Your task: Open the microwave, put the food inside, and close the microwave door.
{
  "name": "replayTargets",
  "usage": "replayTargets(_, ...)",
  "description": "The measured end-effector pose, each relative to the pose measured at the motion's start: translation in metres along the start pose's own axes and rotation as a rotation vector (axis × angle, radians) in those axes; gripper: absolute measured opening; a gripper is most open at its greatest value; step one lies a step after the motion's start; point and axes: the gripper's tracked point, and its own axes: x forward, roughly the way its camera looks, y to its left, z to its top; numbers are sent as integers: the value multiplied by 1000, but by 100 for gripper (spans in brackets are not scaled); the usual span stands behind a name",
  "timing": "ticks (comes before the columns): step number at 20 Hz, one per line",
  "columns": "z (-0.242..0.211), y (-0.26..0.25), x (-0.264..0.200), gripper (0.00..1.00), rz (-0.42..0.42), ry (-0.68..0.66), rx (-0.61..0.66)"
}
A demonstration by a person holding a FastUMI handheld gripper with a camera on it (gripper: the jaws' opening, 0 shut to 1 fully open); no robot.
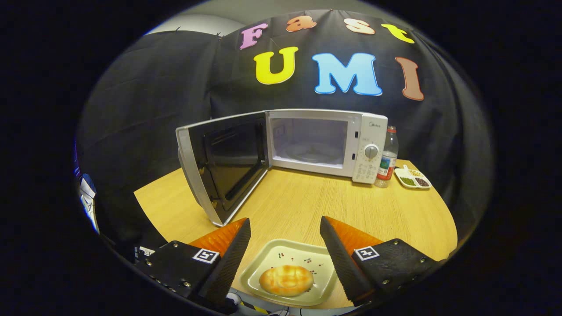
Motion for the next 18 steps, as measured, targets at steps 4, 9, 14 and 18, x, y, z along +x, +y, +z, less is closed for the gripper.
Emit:
replayTargets(4,-43,-7,-2,96,8,96,7)
replayTargets(9,-79,-9,-2,96,25,192,46)
replayTargets(14,-85,-4,-2,96,49,228,117)
replayTargets(18,-90,-1,-2,96,62,251,105)
